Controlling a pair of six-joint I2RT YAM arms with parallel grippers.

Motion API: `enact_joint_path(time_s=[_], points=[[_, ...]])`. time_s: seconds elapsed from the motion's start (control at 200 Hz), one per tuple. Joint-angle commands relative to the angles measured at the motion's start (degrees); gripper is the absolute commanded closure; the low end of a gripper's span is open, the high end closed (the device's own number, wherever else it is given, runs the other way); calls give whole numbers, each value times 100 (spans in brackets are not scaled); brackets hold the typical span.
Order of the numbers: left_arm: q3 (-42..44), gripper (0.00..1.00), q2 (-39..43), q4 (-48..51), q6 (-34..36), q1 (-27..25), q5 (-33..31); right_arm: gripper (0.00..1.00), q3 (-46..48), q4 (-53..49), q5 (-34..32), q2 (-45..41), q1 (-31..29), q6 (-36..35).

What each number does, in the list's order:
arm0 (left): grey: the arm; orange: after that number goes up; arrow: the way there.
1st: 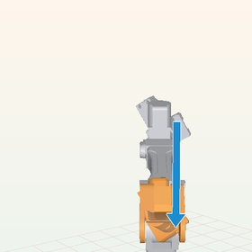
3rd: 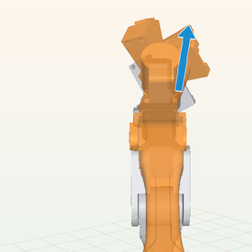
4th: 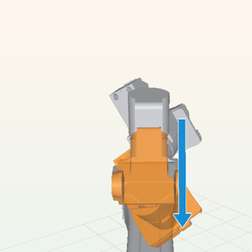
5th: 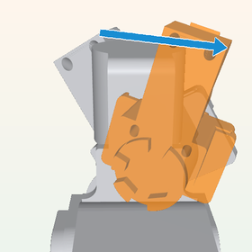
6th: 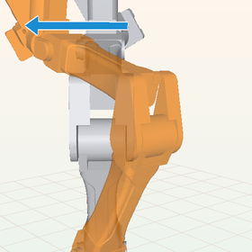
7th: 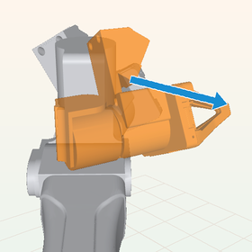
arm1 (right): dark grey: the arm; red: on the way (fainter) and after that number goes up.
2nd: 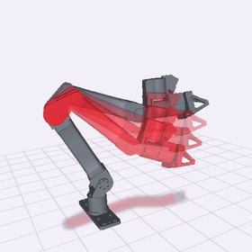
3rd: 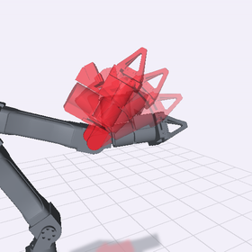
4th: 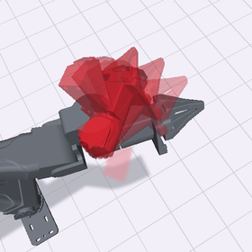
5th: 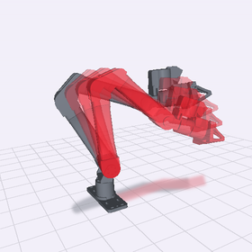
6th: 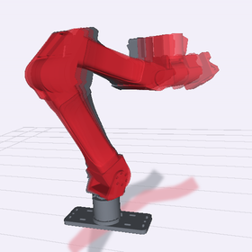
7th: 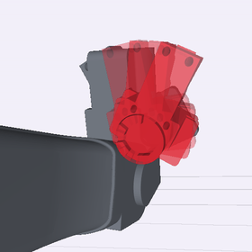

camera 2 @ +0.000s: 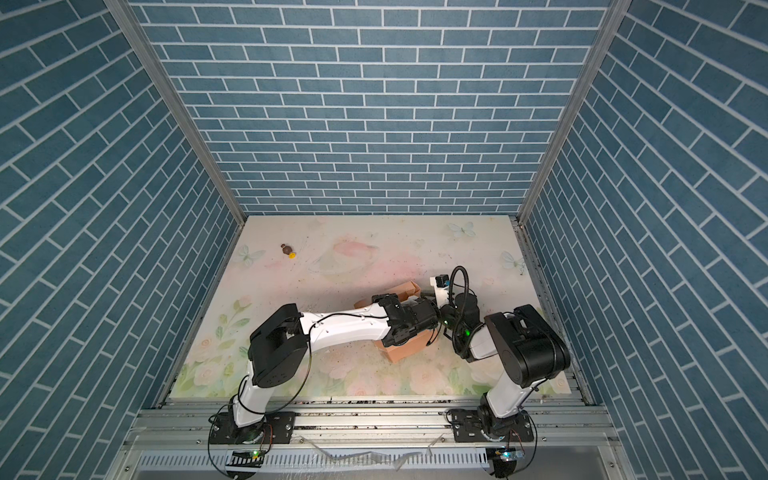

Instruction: Fold the paper box

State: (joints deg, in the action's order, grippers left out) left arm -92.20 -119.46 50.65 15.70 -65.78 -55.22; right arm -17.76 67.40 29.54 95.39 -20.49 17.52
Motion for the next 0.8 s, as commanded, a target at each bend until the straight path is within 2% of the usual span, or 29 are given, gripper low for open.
enact_joint_path(time_s=[0.0,0.215,0.465,0.645,0.795], points=[[29,94,133,131,22,-46,111,57,-147,338,65,93,-43,-226],[11,94,107,146,12,-44,142,59,-171,529,-172,243,-86,-277],[10,94,93,154,12,-49,152,53,-307,678,-245,435,-130,-293],[9,94,111,149,12,-54,149,53,-355,810,-273,522,-175,-275],[18,94,103,142,12,-49,147,48,-349,863,-207,533,-240,-254]])
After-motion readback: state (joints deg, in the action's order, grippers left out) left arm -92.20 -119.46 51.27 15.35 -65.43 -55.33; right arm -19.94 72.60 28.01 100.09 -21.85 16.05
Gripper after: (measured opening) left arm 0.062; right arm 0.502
